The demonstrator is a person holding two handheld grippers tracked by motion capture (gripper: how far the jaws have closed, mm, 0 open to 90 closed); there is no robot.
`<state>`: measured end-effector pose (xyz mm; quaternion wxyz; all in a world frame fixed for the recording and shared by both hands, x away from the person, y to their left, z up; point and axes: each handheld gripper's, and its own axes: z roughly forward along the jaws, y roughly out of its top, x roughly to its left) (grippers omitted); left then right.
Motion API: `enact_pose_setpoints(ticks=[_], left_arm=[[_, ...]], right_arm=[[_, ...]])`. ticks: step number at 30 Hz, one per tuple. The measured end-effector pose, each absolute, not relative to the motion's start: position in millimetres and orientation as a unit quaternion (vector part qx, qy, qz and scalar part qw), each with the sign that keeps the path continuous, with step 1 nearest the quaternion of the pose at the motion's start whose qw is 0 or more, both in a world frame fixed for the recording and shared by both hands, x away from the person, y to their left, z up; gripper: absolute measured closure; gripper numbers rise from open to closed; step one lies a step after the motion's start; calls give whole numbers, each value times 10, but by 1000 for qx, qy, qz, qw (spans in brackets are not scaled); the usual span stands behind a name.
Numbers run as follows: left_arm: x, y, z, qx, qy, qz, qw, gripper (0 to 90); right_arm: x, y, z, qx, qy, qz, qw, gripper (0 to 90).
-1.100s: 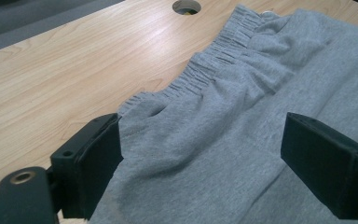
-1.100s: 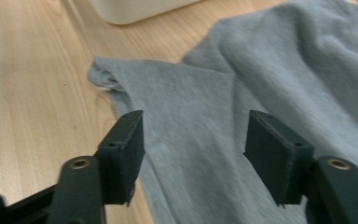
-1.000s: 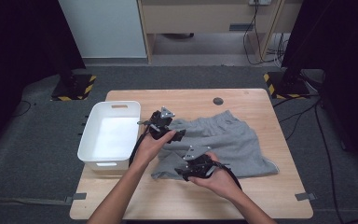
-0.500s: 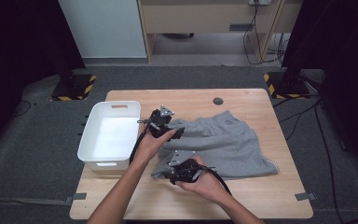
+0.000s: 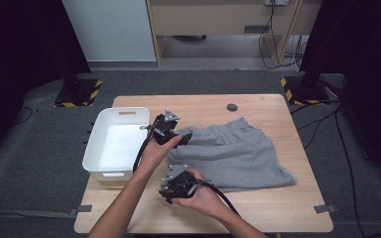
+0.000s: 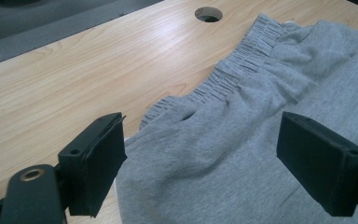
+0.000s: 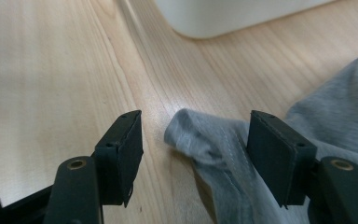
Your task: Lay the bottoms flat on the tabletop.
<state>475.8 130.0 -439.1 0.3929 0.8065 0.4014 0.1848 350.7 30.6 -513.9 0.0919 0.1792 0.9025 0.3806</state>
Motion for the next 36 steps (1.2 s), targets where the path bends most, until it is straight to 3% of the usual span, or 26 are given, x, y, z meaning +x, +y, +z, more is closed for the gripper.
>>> enact_pose_setpoints(ticks=[5,8,13,16,24,36], left_arm=[[4746,1309,-4377,807,400,187,392,145],[4738,1305,-4371,807,398,186,394,145],[4746,1282,-4380,808,398,178,397,145],[4753,1258,-4394,808,399,174,398,144],[4841,1125,-4477,814,400,176,382,168],[4978,1099,-4695,811,420,204,352,489]], right_arm=[[3521,387,-5236,179,911,358,98,396],[3516,374,-5237,178,912,356,104,465],[3543,291,-5229,182,911,354,111,712],[3566,242,-5206,181,911,356,103,798],[3527,-152,-5107,202,900,373,98,819],[3553,-428,-5153,214,903,358,105,822]])
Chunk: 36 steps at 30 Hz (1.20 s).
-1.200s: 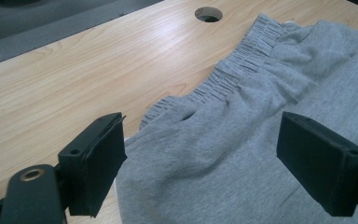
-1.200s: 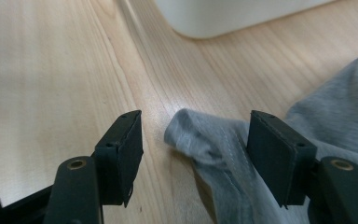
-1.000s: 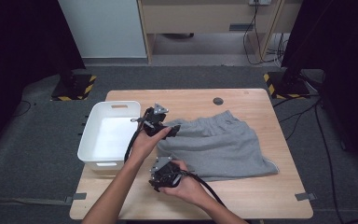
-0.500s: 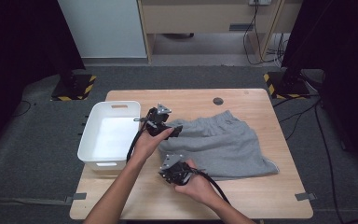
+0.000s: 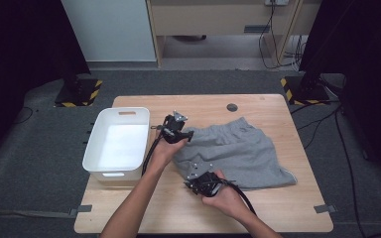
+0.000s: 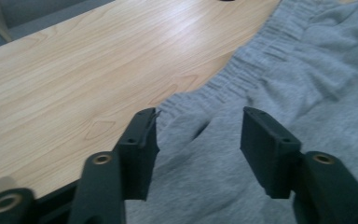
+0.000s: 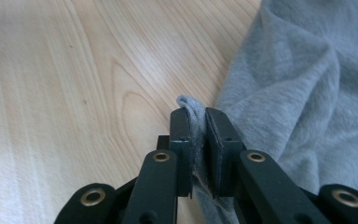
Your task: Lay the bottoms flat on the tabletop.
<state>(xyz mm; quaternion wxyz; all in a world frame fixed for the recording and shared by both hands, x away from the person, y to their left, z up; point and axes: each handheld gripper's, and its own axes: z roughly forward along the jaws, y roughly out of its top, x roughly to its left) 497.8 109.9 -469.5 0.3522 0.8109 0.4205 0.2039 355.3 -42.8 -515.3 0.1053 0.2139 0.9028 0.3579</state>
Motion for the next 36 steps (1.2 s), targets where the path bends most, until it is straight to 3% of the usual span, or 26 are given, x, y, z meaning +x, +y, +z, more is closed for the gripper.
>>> enact_pose_setpoints(ticks=[4,16,36], left_arm=[[4994,1163,-4739,806,429,205,351,559],[5019,1260,-4758,799,437,220,351,638],[5226,1310,-5036,793,466,197,339,575]], right_arm=[[3605,-493,-5166,225,901,355,109,822],[3681,-560,-5192,236,897,357,108,822],[3677,-572,-5198,238,895,362,105,820]])
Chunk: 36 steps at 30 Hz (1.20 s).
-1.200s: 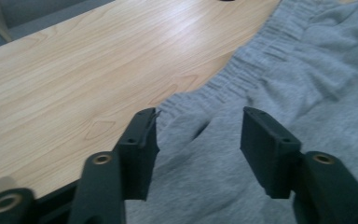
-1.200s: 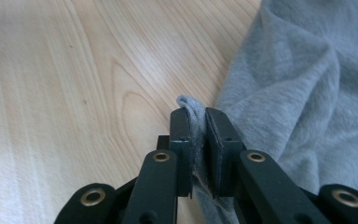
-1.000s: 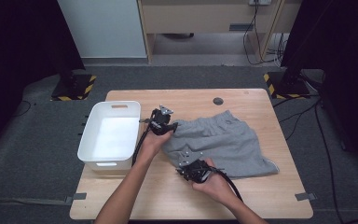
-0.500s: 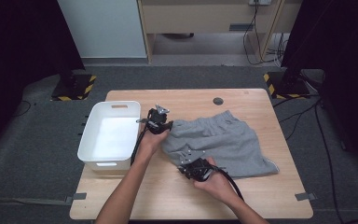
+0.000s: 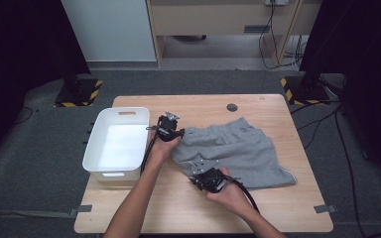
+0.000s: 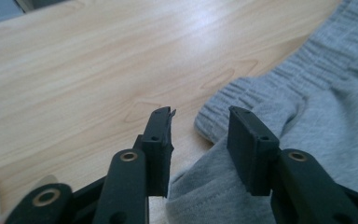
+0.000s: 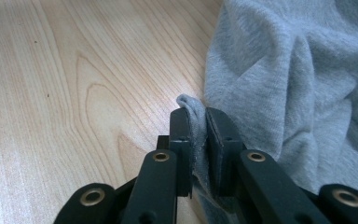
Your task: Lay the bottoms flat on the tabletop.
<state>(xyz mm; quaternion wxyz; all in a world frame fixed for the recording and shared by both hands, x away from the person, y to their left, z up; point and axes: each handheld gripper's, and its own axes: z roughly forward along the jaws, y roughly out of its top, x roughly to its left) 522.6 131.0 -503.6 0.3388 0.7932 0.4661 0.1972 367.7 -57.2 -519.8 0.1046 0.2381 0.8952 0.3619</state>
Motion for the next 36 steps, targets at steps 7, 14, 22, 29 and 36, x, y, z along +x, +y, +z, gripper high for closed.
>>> enact_pose_setpoints(ticks=[7,14,22,29,36], left_arm=[[5156,1326,-5122,799,451,186,352,506],[5143,1373,-5195,800,449,183,353,478],[5174,1393,-5242,792,472,185,339,440],[5143,1396,-5282,793,470,159,355,630],[5139,1313,-5234,808,456,158,337,796]], right_arm=[[3631,-608,-5112,235,893,370,98,824],[3591,-600,-5108,225,899,367,82,824],[3571,-587,-5129,221,902,363,74,824],[3561,-586,-5149,218,903,363,70,824],[3547,-582,-5139,214,903,366,70,824]])
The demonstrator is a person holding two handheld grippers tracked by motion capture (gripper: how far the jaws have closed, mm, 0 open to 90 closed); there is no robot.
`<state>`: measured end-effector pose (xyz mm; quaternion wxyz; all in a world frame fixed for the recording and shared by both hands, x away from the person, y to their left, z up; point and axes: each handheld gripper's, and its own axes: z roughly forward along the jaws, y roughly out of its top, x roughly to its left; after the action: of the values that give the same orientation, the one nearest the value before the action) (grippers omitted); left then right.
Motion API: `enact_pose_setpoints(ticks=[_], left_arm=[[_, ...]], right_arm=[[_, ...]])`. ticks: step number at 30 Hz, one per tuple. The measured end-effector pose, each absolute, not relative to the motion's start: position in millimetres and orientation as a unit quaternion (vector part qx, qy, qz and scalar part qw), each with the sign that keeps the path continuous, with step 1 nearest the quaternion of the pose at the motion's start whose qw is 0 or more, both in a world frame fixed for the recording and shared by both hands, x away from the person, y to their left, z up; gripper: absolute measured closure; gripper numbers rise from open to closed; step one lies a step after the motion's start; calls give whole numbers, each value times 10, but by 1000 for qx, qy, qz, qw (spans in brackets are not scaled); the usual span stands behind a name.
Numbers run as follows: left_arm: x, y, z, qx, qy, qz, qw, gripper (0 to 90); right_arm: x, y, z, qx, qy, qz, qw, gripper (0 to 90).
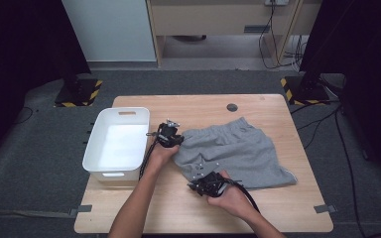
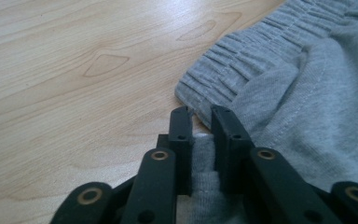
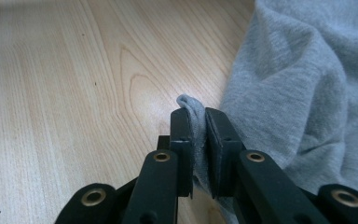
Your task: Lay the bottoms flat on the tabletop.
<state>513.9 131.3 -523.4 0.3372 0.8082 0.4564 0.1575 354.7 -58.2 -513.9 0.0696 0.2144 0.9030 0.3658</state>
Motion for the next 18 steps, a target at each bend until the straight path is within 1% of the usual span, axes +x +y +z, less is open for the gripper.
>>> enact_pose_setpoints(ticks=[2,4,9,13,18], left_arm=[[5153,1297,-5200,813,453,158,330,814],[5154,1284,-5163,811,452,163,335,821],[5165,1272,-5024,811,443,177,338,826],[5187,1298,-4934,806,445,178,347,828],[5197,1315,-4923,811,446,176,336,828]], right_arm=[[3541,-580,-5124,214,902,368,71,825],[3531,-581,-5107,215,901,370,70,825],[3511,-590,-5066,212,899,376,71,825],[3486,-593,-5029,208,897,382,71,826],[3443,-597,-5005,203,900,380,69,827]])
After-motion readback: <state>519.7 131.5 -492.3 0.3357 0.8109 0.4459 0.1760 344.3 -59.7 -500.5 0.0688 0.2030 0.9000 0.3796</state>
